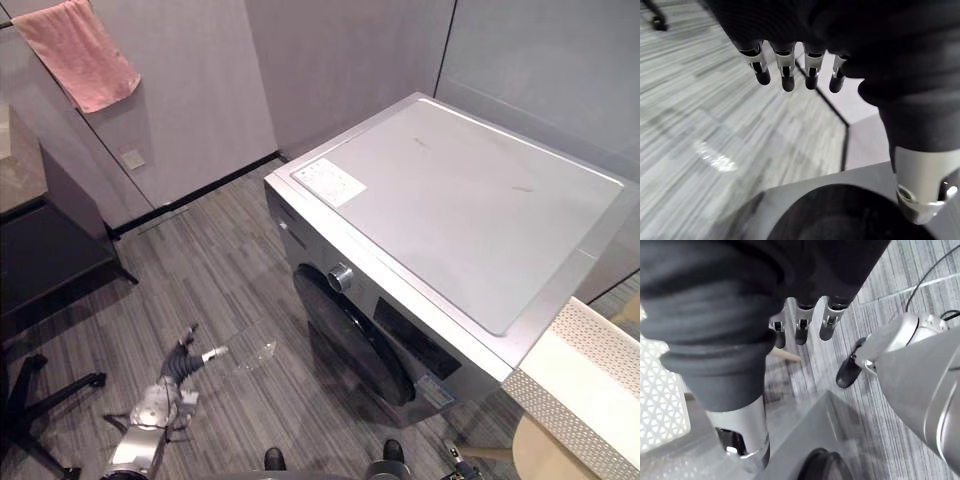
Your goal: Pick up the laundry basket with both hands and put the clothes into the washing machine.
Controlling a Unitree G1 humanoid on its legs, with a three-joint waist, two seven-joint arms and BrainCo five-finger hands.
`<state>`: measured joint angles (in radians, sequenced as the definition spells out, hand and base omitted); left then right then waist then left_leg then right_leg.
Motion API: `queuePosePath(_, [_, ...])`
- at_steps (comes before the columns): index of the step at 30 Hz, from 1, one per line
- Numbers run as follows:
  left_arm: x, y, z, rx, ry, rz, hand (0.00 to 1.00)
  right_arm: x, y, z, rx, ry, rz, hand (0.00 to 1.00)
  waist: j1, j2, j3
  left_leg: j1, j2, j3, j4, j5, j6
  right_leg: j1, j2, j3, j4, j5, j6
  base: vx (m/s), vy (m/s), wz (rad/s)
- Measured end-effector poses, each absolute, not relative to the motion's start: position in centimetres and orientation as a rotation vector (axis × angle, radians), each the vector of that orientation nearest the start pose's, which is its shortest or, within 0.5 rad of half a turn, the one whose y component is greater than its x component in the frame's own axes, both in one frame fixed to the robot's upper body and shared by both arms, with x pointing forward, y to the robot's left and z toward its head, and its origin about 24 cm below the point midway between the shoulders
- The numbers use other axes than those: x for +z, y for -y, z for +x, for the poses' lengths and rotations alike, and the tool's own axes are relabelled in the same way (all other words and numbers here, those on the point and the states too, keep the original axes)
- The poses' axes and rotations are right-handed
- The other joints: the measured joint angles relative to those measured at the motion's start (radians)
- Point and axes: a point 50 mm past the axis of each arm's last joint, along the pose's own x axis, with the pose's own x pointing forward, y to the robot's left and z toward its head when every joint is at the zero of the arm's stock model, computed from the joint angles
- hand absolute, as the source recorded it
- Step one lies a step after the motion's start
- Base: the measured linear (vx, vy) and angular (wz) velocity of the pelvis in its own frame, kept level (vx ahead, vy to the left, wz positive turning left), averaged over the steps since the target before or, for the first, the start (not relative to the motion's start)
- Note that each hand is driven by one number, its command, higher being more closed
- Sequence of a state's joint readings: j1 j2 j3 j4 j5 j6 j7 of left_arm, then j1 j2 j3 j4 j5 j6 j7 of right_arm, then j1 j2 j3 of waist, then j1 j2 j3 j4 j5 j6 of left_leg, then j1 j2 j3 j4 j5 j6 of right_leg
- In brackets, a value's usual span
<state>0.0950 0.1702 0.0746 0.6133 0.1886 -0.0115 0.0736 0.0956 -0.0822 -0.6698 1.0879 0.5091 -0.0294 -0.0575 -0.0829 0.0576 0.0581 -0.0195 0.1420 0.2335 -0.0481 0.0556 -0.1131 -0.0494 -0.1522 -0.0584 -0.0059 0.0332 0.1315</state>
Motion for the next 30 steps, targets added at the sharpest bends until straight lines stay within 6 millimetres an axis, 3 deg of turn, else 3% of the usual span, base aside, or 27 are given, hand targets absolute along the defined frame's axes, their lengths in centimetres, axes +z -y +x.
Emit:
queuePosePath(5, [-14.9,-22.5,12.0,0.101,-1.073,0.352,0.00,-16.3,25.0,3.8,-1.069,-0.949,0.706,0.00,-0.022,-0.021,-0.013,0.003,0.006,0.059,-0.025,-0.002,-0.003,-0.045,0.017,0.071,-0.021,0.014,-0.008,-0.04,0.005,-0.41])
queuePosePath(8, [-15.7,-21.5,10.9,0.066,-1.145,0.334,0.00,-16.7,23.9,2.5,-1.087,-0.994,0.725,0.00,-0.049,-0.023,-0.012,0.028,0.018,0.101,-0.029,-0.011,-0.016,-0.045,0.033,0.113,-0.032,0.027,-0.008,0.05,-0.013,-0.44])
queuePosePath(11, [-15.8,-20.8,11.4,0.048,-1.144,0.307,0.00,-16.9,23.2,1.6,-1.095,-1.025,0.733,0.00,-0.068,-0.020,-0.013,0.052,0.035,0.149,-0.022,-0.023,-0.035,-0.050,0.054,0.158,-0.032,0.039,-0.011,0.08,-0.030,-0.61])
queuePosePath(18, [-14.4,-17.5,16.7,-0.019,-1.001,0.302,0.00,-17.4,21.3,-0.9,-1.112,-1.147,0.726,0.00,-0.089,-0.017,-0.012,0.067,0.058,0.178,-0.003,-0.042,-0.039,-0.053,0.081,0.199,-0.035,0.046,-0.016,0.07,-0.028,-0.24])
queuePosePath(23, [-14.7,-16.9,16.1,-0.106,-1.009,0.392,0.00,-17.5,20.6,-1.0,-1.087,-1.189,0.713,0.00,-0.096,-0.016,-0.011,0.077,0.058,0.166,0.030,-0.067,-0.038,-0.018,0.073,0.190,-0.049,0.044,-0.016,0.00,0.010,0.06])
queuePosePath(27, [-15.4,-16.9,14.3,-0.167,-1.052,0.446,0.00,-17.5,20.8,-0.7,-1.071,-1.191,0.693,0.00,-0.093,-0.012,-0.012,0.068,0.054,0.119,0.037,-0.070,-0.039,0.002,0.062,0.146,-0.051,0.036,-0.014,-0.05,-0.005,0.34])
queuePosePath(30, [-15.9,-18.3,12.4,-0.037,-1.113,0.326,0.00,-17.4,21.3,0.0,-1.035,-1.187,0.655,0.00,-0.087,-0.010,-0.012,0.050,0.052,0.071,0.052,-0.069,-0.036,0.022,0.055,0.106,-0.047,0.030,-0.013,-0.02,-0.016,0.43])
